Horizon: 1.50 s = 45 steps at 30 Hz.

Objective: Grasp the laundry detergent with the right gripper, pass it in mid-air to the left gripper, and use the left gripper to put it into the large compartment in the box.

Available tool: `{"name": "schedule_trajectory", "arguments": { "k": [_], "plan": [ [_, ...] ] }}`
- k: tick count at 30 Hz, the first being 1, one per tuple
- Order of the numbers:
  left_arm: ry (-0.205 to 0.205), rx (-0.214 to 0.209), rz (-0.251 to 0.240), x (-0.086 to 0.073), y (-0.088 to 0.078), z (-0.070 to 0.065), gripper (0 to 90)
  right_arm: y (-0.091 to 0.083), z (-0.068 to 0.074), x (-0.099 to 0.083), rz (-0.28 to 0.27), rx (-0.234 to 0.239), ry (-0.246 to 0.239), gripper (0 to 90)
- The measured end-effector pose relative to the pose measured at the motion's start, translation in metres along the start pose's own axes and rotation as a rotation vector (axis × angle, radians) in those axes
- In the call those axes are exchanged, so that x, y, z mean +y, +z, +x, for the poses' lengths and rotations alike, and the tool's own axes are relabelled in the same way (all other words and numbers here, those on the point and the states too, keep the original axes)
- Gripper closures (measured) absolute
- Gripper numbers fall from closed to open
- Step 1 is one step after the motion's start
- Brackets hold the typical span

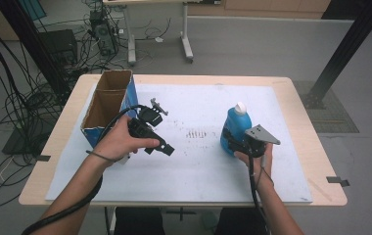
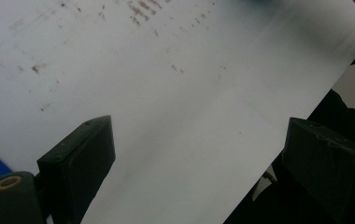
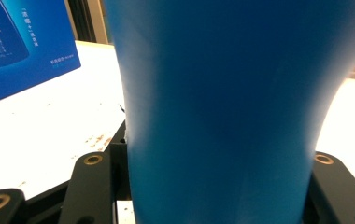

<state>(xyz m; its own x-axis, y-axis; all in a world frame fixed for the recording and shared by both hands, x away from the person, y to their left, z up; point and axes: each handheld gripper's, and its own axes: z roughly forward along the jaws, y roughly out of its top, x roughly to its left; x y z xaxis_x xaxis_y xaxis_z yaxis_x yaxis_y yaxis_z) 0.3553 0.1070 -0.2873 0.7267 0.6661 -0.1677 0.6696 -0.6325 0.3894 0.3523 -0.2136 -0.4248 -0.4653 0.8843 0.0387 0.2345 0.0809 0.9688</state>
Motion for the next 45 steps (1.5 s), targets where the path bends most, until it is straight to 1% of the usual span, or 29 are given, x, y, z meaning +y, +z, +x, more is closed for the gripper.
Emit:
{"name": "schedule_trajectory", "arguments": {
  "k": [3,5,8,13,14,16,18,21,23,25,26,27,30,33,35,37,38,41,42,43,45],
  "plan": [
    [0.031,0.010,0.001,0.006,-0.007,-0.001,9.7,-0.002,-0.001,0.008,0.001,0.022,0.000,44.5],
    [0.048,0.015,0.000,0.011,-0.013,-0.002,9.7,-0.004,-0.002,0.013,0.011,0.037,0.002,44.5],
    [0.073,0.023,-0.002,0.017,-0.022,-0.004,9.7,-0.006,-0.003,0.022,0.022,0.071,-0.001,44.5],
    [0.115,0.034,-0.005,0.027,-0.039,-0.009,9.5,-0.010,-0.006,0.036,0.060,0.129,-0.009,44.5],
    [0.127,0.041,-0.002,0.029,-0.042,-0.009,9.5,-0.011,-0.007,0.040,0.064,0.143,-0.008,44.5],
    [0.144,0.042,-0.002,0.032,-0.049,-0.009,9.5,-0.013,-0.008,0.046,0.067,0.172,-0.002,44.6],
    [0.156,0.045,-0.007,0.035,-0.055,-0.010,9.5,-0.015,-0.008,0.054,0.066,0.197,-0.008,44.5],
    [0.194,0.032,0.001,0.040,-0.064,-0.012,9.4,-0.017,-0.007,0.064,0.063,0.241,-0.012,44.5],
    [0.222,0.027,0.015,0.043,-0.070,-0.013,9.4,-0.018,-0.007,0.071,0.068,0.286,-0.014,44.5],
    [0.246,0.029,0.024,0.047,-0.075,-0.015,9.6,-0.018,-0.007,0.076,0.074,0.312,-0.021,44.5],
    [0.250,0.030,0.023,0.047,-0.077,-0.016,9.6,-0.018,-0.006,0.078,0.079,0.332,-0.031,44.5],
    [0.260,0.028,0.026,0.049,-0.079,-0.016,9.6,-0.018,-0.006,0.080,0.083,0.342,-0.033,44.5],
    [0.291,0.011,0.030,0.052,-0.085,-0.018,9.5,-0.018,-0.005,0.084,0.081,0.392,-0.031,44.5],
    [0.328,0.002,0.037,0.055,-0.089,-0.019,9.4,-0.018,-0.005,0.087,0.082,0.433,-0.029,44.6],
    [0.351,-0.004,0.029,0.057,-0.091,-0.019,9.4,-0.019,-0.003,0.089,0.085,0.462,-0.044,44.6],
    [0.377,-0.027,0.026,0.059,-0.092,-0.018,9.4,-0.020,-0.001,0.092,0.089,0.490,-0.053,44.6],
    [0.386,-0.027,0.026,0.059,-0.093,-0.018,9.0,-0.021,0.000,0.094,0.092,0.507,-0.056,44.6],
    [0.446,-0.028,0.033,0.062,-0.095,-0.019,9.0,-0.022,0.003,0.098,0.092,0.552,-0.064,44.6],
    [0.462,-0.031,0.031,0.062,-0.095,-0.019,9.0,-0.022,0.005,0.100,0.093,0.575,-0.068,44.6],
    [0.478,-0.039,0.030,0.062,-0.096,-0.019,9.1,-0.023,0.006,0.101,0.093,0.586,-0.073,44.6],
    [0.497,-0.047,0.037,0.063,-0.097,-0.020,9.1,-0.024,0.010,0.103,0.094,0.613,-0.080,44.5]
  ]
}}
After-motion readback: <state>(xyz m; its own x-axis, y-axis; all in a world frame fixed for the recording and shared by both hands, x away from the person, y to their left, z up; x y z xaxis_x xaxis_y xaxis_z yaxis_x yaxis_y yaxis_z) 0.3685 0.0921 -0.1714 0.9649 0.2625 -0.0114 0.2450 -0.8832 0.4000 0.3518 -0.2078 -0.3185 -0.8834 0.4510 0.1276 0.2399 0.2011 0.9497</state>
